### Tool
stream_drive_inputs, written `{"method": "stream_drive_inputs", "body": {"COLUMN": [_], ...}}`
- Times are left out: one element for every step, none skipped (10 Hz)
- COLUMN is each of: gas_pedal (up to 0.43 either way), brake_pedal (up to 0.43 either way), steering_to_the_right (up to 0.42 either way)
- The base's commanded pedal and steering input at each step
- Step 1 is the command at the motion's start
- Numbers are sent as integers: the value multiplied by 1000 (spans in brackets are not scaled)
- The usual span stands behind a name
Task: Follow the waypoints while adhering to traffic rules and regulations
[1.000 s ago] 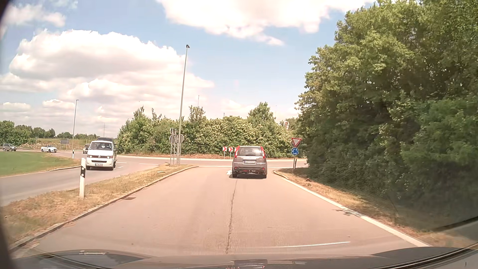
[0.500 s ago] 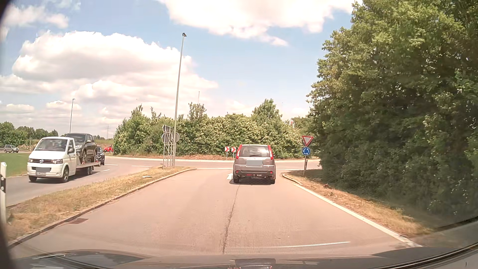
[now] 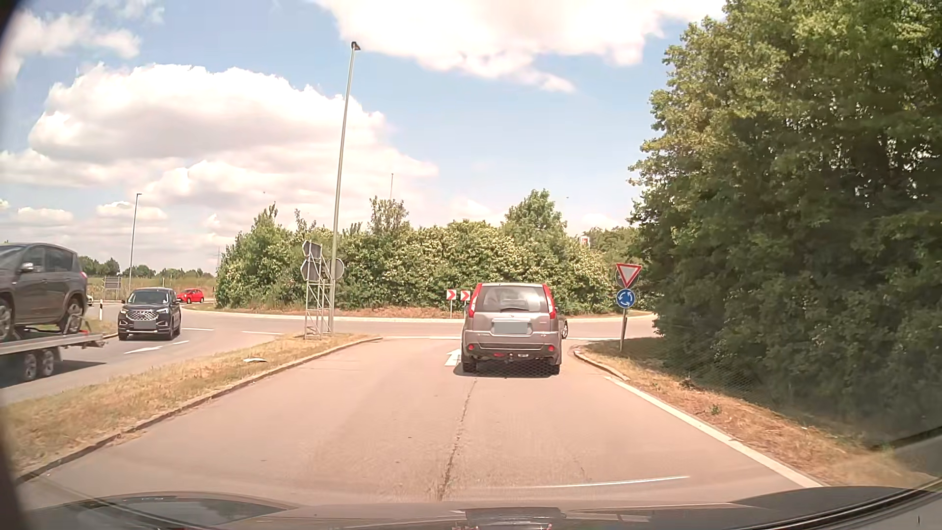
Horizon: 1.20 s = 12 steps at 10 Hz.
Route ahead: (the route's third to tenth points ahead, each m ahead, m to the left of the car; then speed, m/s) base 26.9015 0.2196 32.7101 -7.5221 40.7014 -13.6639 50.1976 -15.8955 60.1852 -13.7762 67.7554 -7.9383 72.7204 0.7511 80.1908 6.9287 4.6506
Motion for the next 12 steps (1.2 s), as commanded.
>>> {"method": "stream_drive_inputs", "body": {"gas_pedal": [0,0,0,0,0,0,0,0,0,0,0,0], "brake_pedal": [207,201,195,159,146,122,104,91,67,55,37,37], "steering_to_the_right": [-19,-19,-19,-19,-18,-15,-12,-12,-12,-11,-8,-5]}}
